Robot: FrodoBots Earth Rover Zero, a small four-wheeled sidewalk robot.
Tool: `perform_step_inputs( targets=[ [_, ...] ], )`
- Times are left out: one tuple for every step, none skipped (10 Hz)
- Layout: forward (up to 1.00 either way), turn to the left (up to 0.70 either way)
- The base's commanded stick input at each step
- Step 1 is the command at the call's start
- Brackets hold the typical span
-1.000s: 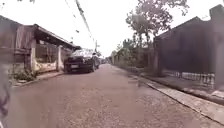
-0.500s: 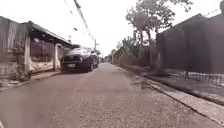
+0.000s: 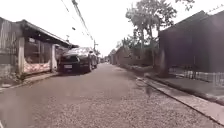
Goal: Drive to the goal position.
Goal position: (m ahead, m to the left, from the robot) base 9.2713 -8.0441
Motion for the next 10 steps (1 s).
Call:
perform_step_inputs(
  targets=[
    [0.70,0.00],
    [0.70,0.00],
    [0.70,0.00],
    [0.70,0.00],
    [0.70,0.00],
    [0.70,0.00],
    [0.70,0.00],
    [0.70,0.00],
    [0.70,0.00],
    [0.70,0.00]
  ],
)
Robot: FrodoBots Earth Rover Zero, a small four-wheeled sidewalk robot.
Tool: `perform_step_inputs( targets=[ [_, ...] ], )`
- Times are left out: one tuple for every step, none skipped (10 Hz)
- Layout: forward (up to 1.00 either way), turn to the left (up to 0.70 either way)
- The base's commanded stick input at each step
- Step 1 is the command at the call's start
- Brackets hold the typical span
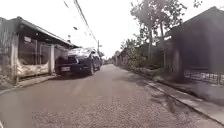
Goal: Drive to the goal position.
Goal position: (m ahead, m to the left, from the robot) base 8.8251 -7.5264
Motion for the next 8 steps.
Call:
perform_step_inputs(
  targets=[
    [0.70,0.00],
    [0.70,0.00],
    [0.70,0.00],
    [0.70,0.00],
    [0.70,0.00],
    [0.70,0.00],
    [0.70,0.00],
    [0.70,0.00]
  ],
)
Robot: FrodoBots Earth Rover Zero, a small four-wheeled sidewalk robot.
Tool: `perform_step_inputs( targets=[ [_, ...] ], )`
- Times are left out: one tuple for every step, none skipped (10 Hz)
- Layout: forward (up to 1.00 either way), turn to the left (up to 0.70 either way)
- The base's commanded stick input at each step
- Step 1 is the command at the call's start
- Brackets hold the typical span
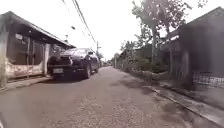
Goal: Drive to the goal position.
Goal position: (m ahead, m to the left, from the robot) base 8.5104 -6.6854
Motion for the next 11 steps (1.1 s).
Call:
perform_step_inputs(
  targets=[
    [0.70,0.00],
    [0.70,0.00],
    [0.70,0.00],
    [0.70,0.00],
    [0.70,0.00],
    [0.70,0.00],
    [0.70,0.00],
    [0.70,0.02],
    [0.70,0.03],
    [0.70,0.02],
    [0.70,0.03]
  ],
)
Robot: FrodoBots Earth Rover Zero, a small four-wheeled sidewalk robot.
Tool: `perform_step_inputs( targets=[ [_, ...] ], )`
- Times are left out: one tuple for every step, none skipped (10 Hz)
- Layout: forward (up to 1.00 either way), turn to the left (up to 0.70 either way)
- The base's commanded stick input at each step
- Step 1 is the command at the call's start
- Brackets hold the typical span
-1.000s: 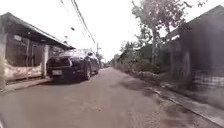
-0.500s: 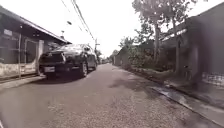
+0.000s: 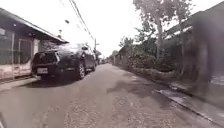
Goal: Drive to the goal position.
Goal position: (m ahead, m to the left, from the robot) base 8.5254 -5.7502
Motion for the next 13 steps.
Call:
perform_step_inputs(
  targets=[
    [0.70,0.10],
    [0.70,0.14],
    [0.70,0.03],
    [0.70,0.02],
    [0.70,0.00],
    [0.70,0.00],
    [0.70,0.00],
    [0.70,0.00],
    [0.70,0.00],
    [0.70,0.00],
    [0.70,0.00],
    [0.70,0.00],
    [0.70,0.00]
  ],
)
